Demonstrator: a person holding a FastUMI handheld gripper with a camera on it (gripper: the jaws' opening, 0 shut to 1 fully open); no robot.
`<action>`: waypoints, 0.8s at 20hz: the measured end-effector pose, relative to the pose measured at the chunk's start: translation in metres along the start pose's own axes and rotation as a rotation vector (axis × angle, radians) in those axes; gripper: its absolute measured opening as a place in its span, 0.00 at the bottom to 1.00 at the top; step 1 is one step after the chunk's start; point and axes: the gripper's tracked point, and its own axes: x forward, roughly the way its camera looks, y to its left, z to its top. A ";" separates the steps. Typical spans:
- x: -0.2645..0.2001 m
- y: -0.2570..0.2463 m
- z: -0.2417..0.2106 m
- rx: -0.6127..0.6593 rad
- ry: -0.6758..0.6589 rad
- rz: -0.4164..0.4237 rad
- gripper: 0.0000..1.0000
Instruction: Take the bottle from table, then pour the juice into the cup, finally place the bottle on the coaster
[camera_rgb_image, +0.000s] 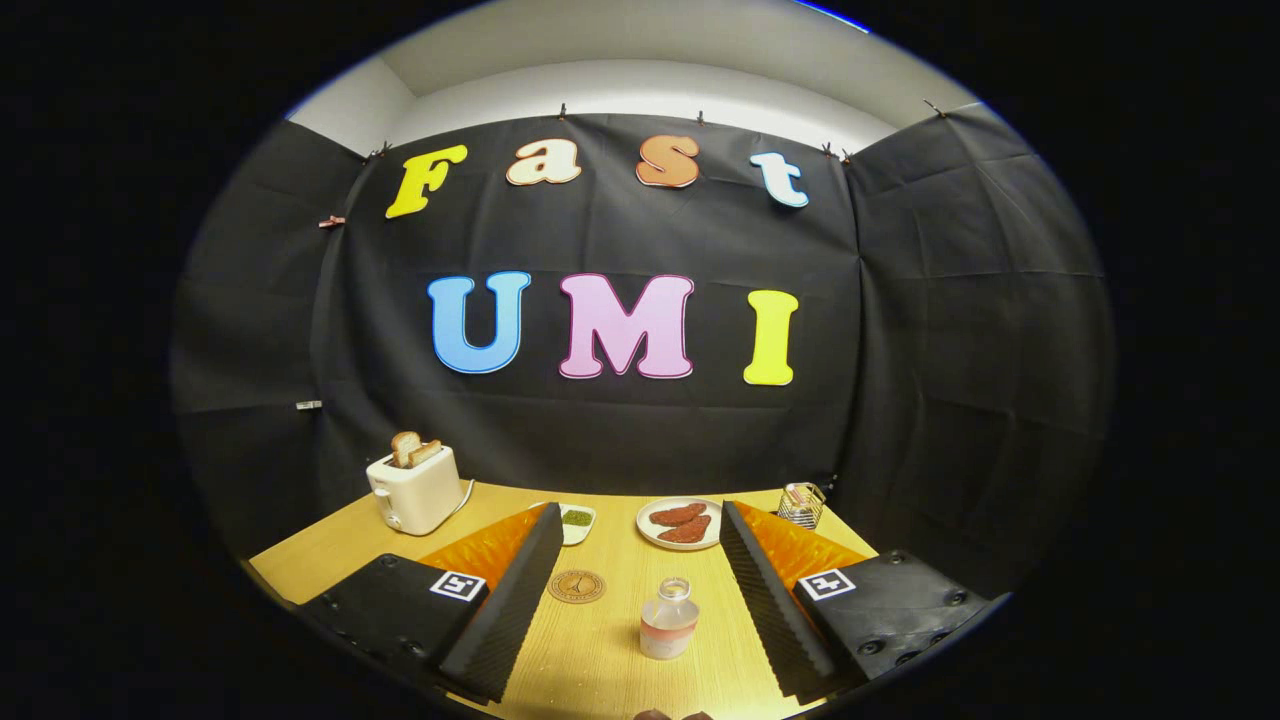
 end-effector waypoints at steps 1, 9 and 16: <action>0.002 -0.002 -0.003 0.003 0.002 0.001 0.97; 0.013 -0.011 -0.040 0.015 0.050 0.031 0.97; 0.040 -0.018 -0.104 0.032 0.116 0.074 0.97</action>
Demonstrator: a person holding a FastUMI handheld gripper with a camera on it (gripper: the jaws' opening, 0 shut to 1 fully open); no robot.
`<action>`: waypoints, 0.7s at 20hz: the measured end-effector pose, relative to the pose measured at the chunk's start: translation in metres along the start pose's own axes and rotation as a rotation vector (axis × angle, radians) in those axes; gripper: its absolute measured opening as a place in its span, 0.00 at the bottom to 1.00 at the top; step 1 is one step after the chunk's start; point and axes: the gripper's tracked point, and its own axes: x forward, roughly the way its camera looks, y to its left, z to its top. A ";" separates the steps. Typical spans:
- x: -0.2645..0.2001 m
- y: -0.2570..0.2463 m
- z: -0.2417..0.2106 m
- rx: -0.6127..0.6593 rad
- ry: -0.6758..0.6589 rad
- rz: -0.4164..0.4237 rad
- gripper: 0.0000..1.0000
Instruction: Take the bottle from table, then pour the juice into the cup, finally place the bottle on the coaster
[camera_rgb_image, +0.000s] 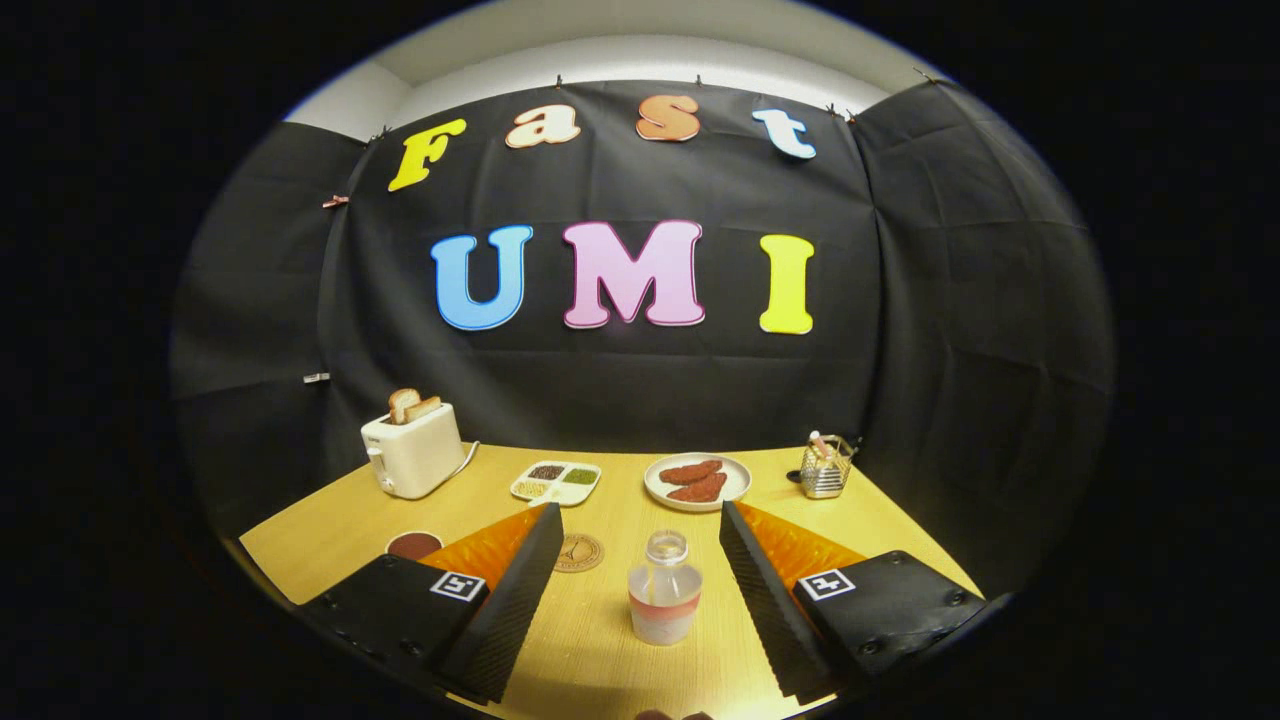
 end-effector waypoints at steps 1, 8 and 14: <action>0.006 -0.003 -0.006 0.000 0.003 0.004 0.97; 0.040 -0.014 -0.062 -0.016 0.050 0.028 0.97; 0.058 -0.014 -0.095 -0.006 0.090 0.041 0.97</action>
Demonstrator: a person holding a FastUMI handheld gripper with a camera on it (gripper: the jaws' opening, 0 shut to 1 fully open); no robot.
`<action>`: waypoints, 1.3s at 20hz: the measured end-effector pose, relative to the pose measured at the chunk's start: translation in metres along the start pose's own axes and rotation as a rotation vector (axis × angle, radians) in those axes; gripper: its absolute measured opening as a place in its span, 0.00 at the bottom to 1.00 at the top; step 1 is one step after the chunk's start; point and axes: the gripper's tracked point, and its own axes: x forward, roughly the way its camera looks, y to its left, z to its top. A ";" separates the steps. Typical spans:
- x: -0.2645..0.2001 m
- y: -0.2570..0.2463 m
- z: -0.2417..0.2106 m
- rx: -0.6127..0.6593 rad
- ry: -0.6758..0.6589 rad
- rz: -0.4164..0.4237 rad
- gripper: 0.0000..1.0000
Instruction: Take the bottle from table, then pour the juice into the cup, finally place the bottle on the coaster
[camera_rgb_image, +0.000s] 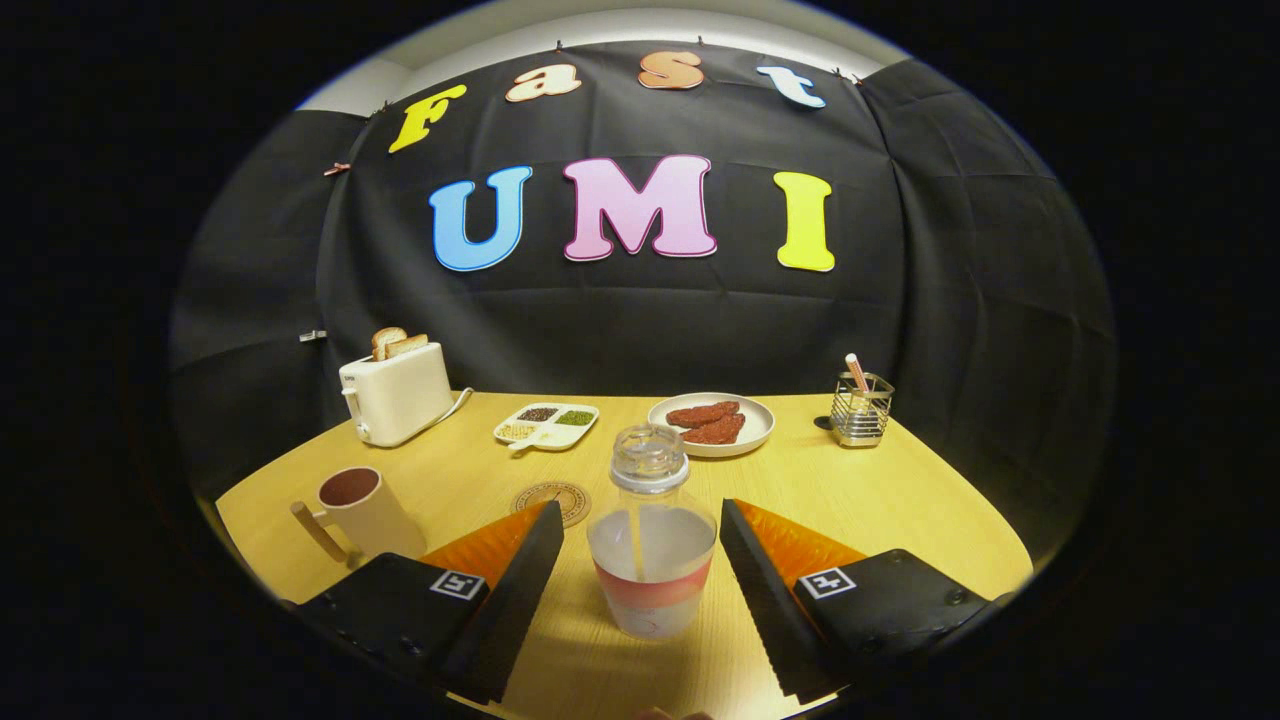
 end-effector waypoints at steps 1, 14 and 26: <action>0.002 0.000 -0.003 -0.001 0.005 0.003 0.97; 0.023 -0.007 -0.029 0.014 0.056 -0.015 0.90; 0.027 -0.008 -0.031 -0.080 0.147 0.006 0.75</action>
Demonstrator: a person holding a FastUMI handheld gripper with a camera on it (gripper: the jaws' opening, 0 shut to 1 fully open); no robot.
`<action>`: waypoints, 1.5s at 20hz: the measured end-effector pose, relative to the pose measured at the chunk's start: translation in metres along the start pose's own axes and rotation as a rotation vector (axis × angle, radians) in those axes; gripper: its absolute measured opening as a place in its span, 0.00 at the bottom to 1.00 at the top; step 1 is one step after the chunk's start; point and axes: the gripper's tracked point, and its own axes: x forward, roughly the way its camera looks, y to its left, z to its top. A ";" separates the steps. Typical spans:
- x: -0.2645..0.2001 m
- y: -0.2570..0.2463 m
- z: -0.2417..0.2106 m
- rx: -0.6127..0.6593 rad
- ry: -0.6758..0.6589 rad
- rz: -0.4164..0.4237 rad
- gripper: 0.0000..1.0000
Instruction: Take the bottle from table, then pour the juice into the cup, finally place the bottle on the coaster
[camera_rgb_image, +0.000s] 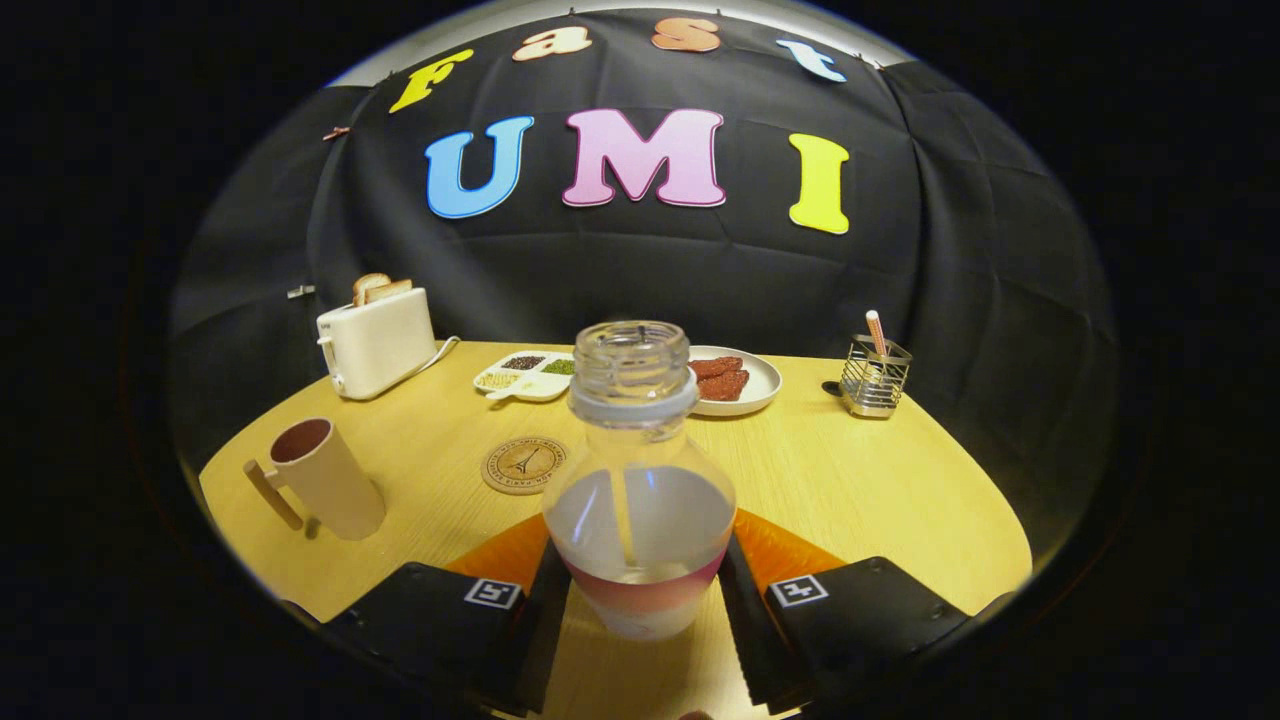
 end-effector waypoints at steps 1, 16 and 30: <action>0.001 0.001 0.002 -0.018 0.004 0.007 0.74; -0.007 0.075 0.096 -0.652 -0.098 -0.017 0.74; 0.026 0.160 0.111 -1.209 -0.240 0.000 0.74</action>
